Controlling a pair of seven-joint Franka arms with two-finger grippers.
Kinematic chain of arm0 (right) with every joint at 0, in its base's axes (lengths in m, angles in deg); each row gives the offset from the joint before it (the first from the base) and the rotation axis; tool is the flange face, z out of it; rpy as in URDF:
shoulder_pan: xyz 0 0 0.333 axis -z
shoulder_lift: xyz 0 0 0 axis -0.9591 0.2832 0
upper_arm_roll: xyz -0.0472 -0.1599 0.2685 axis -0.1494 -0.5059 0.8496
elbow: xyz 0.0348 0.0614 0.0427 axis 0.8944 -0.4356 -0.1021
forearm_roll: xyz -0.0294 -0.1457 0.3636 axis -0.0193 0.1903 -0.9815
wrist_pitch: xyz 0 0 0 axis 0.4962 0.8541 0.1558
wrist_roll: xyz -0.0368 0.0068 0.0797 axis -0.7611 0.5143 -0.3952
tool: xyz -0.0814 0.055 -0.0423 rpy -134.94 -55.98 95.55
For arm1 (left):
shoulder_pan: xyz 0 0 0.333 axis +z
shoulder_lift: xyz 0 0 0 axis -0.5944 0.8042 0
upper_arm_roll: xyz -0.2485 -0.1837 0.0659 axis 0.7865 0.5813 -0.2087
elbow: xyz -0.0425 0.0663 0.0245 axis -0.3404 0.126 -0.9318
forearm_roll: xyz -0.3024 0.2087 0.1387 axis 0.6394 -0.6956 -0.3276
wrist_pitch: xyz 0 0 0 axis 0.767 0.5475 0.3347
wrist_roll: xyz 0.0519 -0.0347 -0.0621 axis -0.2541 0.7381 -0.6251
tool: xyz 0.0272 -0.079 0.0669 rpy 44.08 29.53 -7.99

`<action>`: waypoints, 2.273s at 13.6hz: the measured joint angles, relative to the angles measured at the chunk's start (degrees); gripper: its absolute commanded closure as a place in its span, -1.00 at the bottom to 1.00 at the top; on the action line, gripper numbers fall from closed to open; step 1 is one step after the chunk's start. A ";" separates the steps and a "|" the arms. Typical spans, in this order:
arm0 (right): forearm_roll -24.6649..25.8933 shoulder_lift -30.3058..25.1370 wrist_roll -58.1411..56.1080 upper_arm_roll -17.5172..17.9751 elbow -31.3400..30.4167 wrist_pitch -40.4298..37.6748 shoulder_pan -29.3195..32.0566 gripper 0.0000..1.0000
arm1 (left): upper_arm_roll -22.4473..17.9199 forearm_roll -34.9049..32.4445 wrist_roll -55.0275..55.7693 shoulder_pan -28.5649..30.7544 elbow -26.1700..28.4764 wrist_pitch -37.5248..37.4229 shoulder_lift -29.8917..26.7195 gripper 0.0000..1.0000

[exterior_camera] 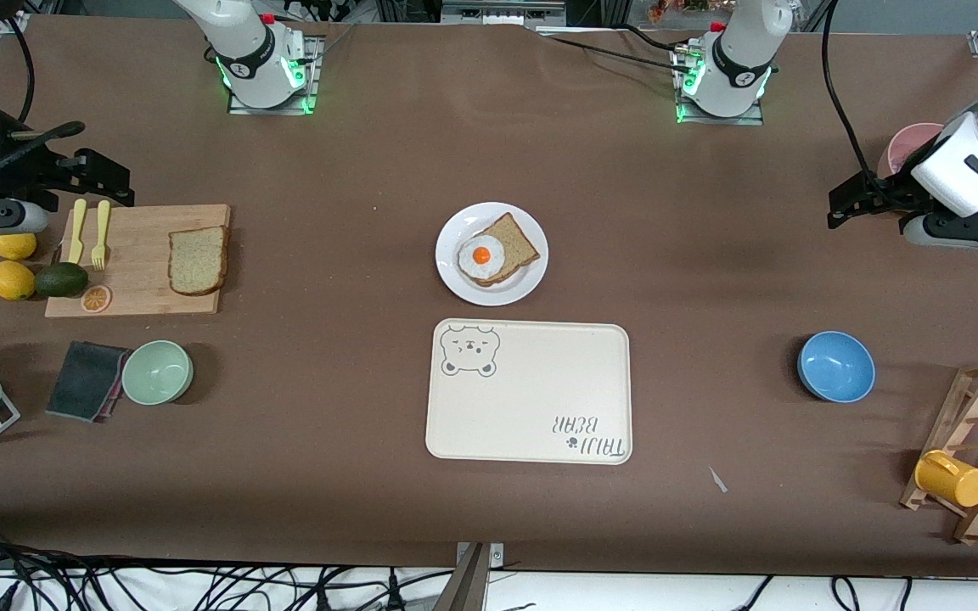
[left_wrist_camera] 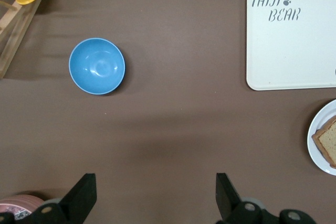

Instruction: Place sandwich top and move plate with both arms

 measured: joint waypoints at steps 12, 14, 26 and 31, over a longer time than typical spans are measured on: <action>0.04 0.00 0.00 0.00 0.00 0.01 0.00 -1.00 | 0.04 0.00 1.42 -0.01 -2.33 -0.70 1.28 -1.00; 0.04 0.00 0.00 0.00 0.00 0.01 0.00 -1.00 | 0.04 0.00 1.44 -0.01 -2.39 -1.15 1.28 -1.00; 0.60 0.17 0.00 0.00 -0.01 -0.05 -0.14 -1.00 | 0.26 0.00 1.47 -0.38 -2.52 -1.41 1.30 -1.00; 1.27 0.49 0.00 0.05 -0.07 -0.08 -0.90 -1.00 | 0.53 0.00 1.47 -0.44 -2.65 -2.49 1.30 -1.00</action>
